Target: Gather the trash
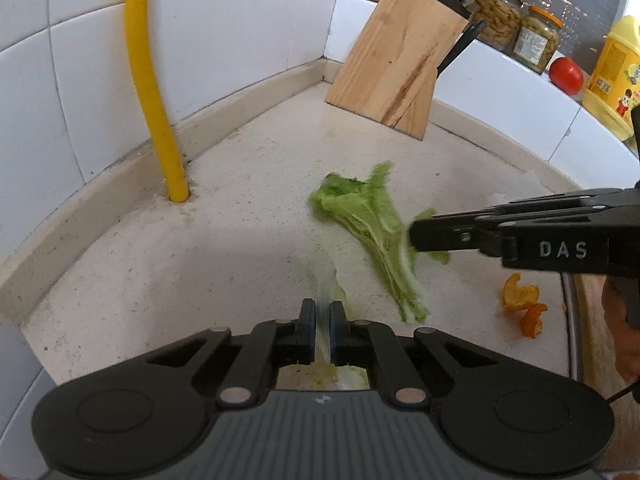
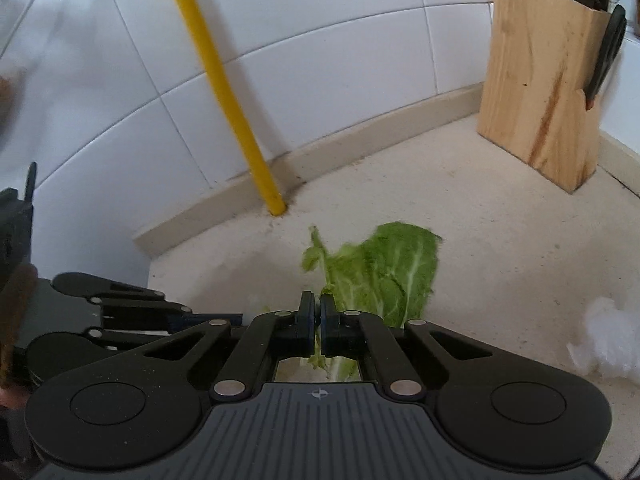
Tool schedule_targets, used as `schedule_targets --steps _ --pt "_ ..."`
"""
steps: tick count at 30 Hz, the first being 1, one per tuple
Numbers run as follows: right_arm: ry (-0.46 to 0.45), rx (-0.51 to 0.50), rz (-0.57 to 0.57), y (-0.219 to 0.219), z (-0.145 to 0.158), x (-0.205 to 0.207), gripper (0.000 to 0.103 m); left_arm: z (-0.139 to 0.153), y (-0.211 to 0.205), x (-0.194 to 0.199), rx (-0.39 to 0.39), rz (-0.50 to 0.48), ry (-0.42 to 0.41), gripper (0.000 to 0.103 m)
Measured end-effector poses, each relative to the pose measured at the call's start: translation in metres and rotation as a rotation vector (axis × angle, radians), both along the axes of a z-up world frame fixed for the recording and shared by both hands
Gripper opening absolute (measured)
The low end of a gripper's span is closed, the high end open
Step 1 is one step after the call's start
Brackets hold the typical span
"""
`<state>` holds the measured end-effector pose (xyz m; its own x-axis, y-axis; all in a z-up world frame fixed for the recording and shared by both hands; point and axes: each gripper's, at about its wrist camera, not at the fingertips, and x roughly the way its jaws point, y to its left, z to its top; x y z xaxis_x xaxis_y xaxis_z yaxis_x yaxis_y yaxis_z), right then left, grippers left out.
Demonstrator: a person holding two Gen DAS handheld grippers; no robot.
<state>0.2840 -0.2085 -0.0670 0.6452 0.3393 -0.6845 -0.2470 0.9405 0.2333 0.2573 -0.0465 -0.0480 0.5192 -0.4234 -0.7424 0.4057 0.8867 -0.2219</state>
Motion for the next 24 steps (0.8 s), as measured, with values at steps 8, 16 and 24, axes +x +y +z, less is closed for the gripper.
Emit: schedule_targets --steps 8,16,24 --pt "0.033 -0.066 -0.134 -0.050 -0.004 -0.005 0.021 -0.003 0.001 0.001 -0.042 0.020 0.048 0.033" --pt "-0.098 -0.074 -0.201 -0.085 0.034 0.003 0.081 -0.004 0.010 -0.005 -0.058 0.061 0.047 0.060" --pt "-0.080 -0.028 -0.181 -0.087 0.045 0.021 0.087 -0.019 -0.007 -0.003 -0.020 0.096 0.029 0.056"
